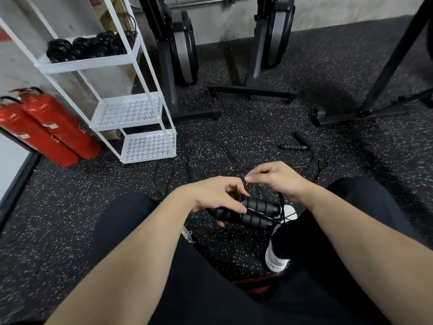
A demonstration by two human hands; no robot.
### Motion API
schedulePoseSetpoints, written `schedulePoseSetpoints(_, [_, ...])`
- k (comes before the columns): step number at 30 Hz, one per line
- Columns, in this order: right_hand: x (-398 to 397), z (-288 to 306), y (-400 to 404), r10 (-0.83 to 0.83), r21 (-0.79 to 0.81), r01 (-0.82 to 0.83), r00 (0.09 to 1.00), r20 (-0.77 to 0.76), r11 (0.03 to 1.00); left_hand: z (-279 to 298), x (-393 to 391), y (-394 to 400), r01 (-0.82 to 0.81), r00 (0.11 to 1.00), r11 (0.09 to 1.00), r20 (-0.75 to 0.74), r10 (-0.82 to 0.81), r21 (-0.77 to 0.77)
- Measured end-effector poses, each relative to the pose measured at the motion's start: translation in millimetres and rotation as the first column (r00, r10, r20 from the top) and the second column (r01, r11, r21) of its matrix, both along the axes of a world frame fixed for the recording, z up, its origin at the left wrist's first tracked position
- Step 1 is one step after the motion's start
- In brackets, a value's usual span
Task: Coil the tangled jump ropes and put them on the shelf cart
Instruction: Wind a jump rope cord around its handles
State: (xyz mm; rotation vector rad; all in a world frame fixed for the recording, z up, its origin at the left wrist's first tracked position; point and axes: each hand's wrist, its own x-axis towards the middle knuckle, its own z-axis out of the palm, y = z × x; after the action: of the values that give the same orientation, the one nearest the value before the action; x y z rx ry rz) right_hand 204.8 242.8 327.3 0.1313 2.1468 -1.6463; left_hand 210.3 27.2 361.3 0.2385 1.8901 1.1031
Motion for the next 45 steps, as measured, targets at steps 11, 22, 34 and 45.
schedulePoseSetpoints(11, [0.4,1.8,-10.4,-0.043,0.101,0.062,0.982,-0.184,0.993,-15.2,-3.7,9.6,-0.057,0.979,0.996,-0.198,0.042,-0.067])
schedulePoseSetpoints(22, [4.4,-0.3,-27.2,0.09,0.156,-0.048,0.956,-0.28,0.987,-30.7,-4.8,7.8,-0.269,0.899,0.944,-0.402,0.175,-0.191])
schedulePoseSetpoints(34, [7.2,10.7,-36.6,0.19,0.083,-0.182,0.976,-0.103,0.98,-27.6,-7.1,6.1,-0.669,0.732,0.721,-0.011,0.681,0.18])
schedulePoseSetpoints(45, [2.1,18.0,-37.0,0.16,0.104,-0.158,0.987,-0.009,0.982,-15.9,-1.1,-15.3,-0.768,0.638,0.594,0.351,0.685,0.239])
